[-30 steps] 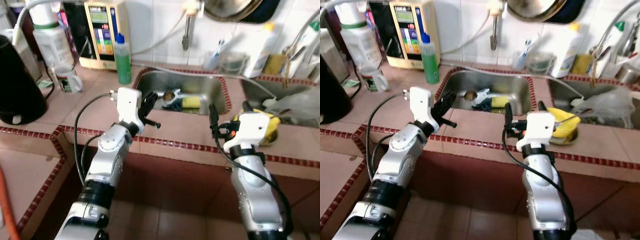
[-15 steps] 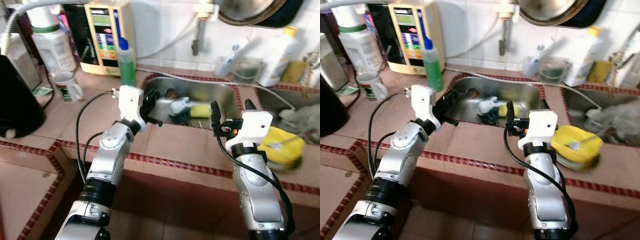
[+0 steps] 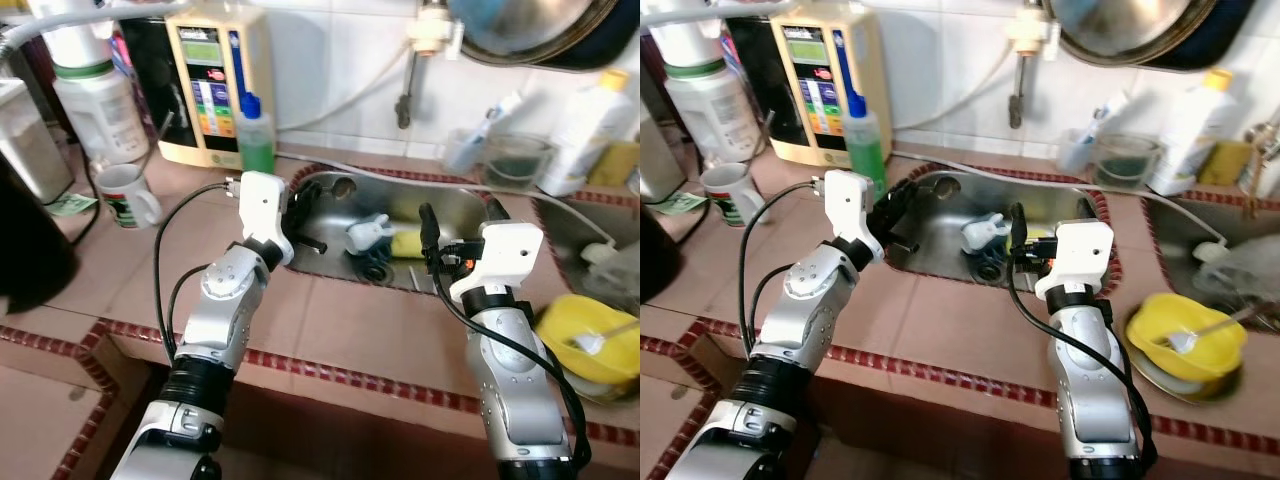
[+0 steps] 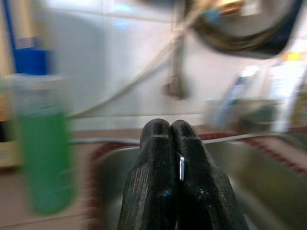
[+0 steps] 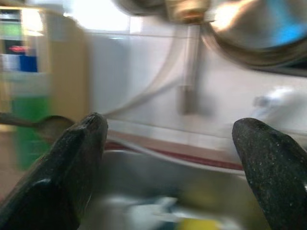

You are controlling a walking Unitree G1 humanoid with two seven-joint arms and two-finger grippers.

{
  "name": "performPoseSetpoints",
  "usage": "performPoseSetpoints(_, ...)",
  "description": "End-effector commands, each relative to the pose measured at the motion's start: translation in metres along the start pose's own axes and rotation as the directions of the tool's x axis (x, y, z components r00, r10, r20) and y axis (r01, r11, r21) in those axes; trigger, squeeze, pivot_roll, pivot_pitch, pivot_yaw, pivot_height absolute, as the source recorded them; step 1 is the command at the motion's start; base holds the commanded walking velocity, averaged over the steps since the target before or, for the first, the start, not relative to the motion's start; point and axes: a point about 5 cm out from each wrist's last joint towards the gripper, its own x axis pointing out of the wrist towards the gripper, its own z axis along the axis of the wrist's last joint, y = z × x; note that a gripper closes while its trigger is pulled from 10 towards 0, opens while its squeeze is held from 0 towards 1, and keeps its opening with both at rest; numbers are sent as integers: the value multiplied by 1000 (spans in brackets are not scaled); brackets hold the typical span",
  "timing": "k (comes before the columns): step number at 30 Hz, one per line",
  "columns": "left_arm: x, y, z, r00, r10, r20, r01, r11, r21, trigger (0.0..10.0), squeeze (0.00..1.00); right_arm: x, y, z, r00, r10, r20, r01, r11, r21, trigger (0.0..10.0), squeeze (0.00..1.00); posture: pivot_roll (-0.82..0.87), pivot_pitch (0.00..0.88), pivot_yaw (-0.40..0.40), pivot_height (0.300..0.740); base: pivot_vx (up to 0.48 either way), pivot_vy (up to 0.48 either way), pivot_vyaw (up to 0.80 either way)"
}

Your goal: Kitchen organization

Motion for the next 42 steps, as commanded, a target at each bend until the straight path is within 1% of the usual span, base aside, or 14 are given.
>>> performPoseSetpoints(1, 3, -7, 0, 999, -35, -1, 35, 999, -14, 10000, 0, -2, -8, -1, 1000, -12, -12, 11, 1000, -19, 10000, 0, -36, 0, -1, 740, 0, 0, 0)
performPoseSetpoints(4, 4, -10, -3, 999, -45, -18, 44, 999, -14, 10000, 0, -4, -8, -4, 999, -10, -32, 10, 1000, -19, 10000, 0, -37, 0, -1, 740, 0, 0, 0)
performPoseSetpoints(6, 5, -11, -5, 998, -57, -37, 57, 998, 10, 10000, 0, -6, -8, -7, 998, -12, -57, 11, 1000, -24, 10000, 0, -38, 0, -1, 740, 0, 0, 0)
performPoseSetpoints(7, 5, -13, -8, 995, -83, -52, 85, 996, 28, 10000, 0, -7, -7, -10, 997, -14, -78, 12, 1000, -21, 10000, 0, -38, 0, -1, 740, 0, 0, 0)
performPoseSetpoints(9, 5, -14, -9, 994, -95, -61, 98, 994, 40, 10000, 0, -7, -7, -11, 996, -13, -84, 11, 1000, -21, 10000, 0, -38, 0, 0, 740, 0, 0, 0)
performPoseSetpoints(10, 6, -17, -14, 988, -127, -84, 131, 990, 53, 10000, 0, -10, -6, -13, 994, -10, -105, 9, 1000, -10, 10000, 0, -41, 0, 3, 740, 0, 0, 0)
performPoseSetpoints(17, 10, -27, -24, 976, -179, -127, 186, 981, 49, 10000, 0, -18, -5, -16, 989, -15, -144, 12, 1000, -19, 10000, 0, -61, 0, 14, 740, 0, 0, 0)
performPoseSetpoints(20, 13, -32, -30, 967, -204, -152, 213, 976, 43, 10000, 0, -29, -4, -16, 985, -19, -171, 19, 1000, -1, 10000, 0, -91, 0, 31, 740, 0, 0, 0)
performPoseSetpoints(24, 16, -36, -33, 961, -219, -166, 230, 972, 50, 10000, 0, -36, -4, -14, 984, -18, -177, 21, 1000, 13, 10000, 0, -106, 10, 41, 740, 0, 0, 0)
performPoseSetpoints(27, 23, -41, -34, 949, -259, -181, 270, 962, 41, 10000, 0, -50, -3, -10, 981, -33, -190, 36, 999, 13, 10000, 0, -151, 54, 68, 740, 0, 0, 0)
performPoseSetpoints(31, 25, -41, -34, 944, -269, -191, 283, 958, 49, 10000, 0, -56, -3, -7, 979, -51, -196, 55, 998, 16, 10000, 0, -175, 73, 84, 740, 0, 0, 0)
performPoseSetpoints(33, 30, -43, -33, 934, -292, -205, 307, 951, 44, 10000, 0, -66, -6, -4, 972, -87, -218, 91, 996, 8, 10000, 0, -207, 96, 105, 740, 0, 0, 0)
performPoseSetpoints(37, 35, -43, -33, 924, -307, -228, 327, 943, 56, 10000, 0, -78, -8, -2, 964, -119, -237, 121, 993, -4, 10000, 0, -245, 124, 128, 740, 0, 0, 0)
performPoseSetpoints(42, 39, -43, -32, 918, -310, -248, 332, 942, 52, 10000, 0, -87, -8, 3, 960, -131, -249, 134, 991, -6, 10000, 0, -271, 138, 145, 740, 0, 0, 0)
